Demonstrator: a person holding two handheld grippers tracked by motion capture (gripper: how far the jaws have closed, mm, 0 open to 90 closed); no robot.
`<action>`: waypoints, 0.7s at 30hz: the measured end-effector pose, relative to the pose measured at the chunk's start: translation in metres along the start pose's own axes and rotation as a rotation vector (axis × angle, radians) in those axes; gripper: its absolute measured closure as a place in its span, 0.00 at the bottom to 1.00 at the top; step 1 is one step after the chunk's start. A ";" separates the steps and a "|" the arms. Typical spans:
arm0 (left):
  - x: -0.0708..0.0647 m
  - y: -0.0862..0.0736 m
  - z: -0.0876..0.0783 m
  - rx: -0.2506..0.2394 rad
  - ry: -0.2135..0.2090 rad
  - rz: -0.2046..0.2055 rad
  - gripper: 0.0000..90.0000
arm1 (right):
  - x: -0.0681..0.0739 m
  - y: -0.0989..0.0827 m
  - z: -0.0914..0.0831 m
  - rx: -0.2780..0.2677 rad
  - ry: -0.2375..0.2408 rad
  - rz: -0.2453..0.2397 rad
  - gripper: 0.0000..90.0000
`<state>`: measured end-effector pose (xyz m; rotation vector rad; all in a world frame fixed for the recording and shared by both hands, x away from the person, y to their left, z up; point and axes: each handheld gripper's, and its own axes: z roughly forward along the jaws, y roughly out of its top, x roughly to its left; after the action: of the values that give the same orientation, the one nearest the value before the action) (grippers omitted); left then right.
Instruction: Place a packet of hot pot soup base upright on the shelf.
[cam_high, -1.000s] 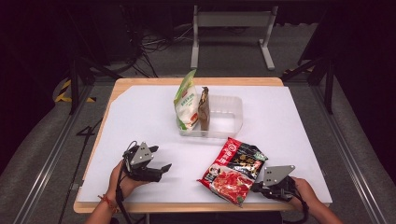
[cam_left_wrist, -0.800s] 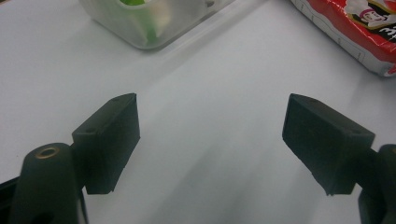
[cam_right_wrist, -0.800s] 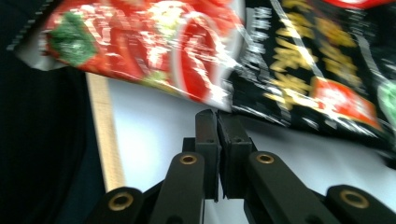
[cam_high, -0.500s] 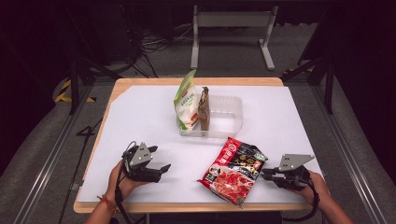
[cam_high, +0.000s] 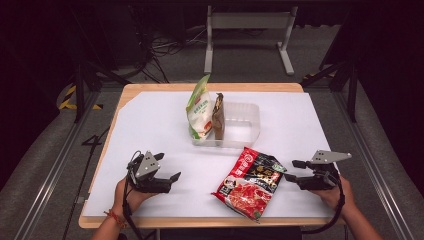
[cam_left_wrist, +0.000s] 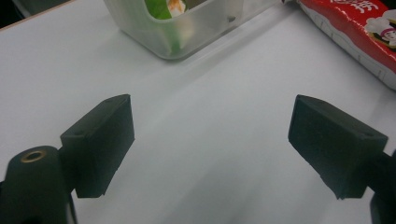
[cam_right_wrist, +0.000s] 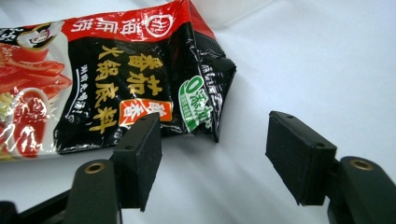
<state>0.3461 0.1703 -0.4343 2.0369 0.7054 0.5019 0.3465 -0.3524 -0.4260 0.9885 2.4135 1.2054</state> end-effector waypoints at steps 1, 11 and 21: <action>0.000 0.000 0.000 -0.001 0.004 0.002 0.17 | -0.001 0.001 0.002 0.003 0.009 0.002 0.40; -0.003 0.000 0.001 0.022 0.006 0.032 0.17 | -0.007 0.020 0.027 0.043 0.036 0.071 0.33; -0.005 0.000 0.001 0.027 0.004 0.049 0.19 | -0.008 0.024 0.045 0.068 0.082 0.246 0.33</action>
<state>0.3437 0.1663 -0.4352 2.0826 0.6693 0.5271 0.3860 -0.3207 -0.4358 1.3128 2.4658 1.2726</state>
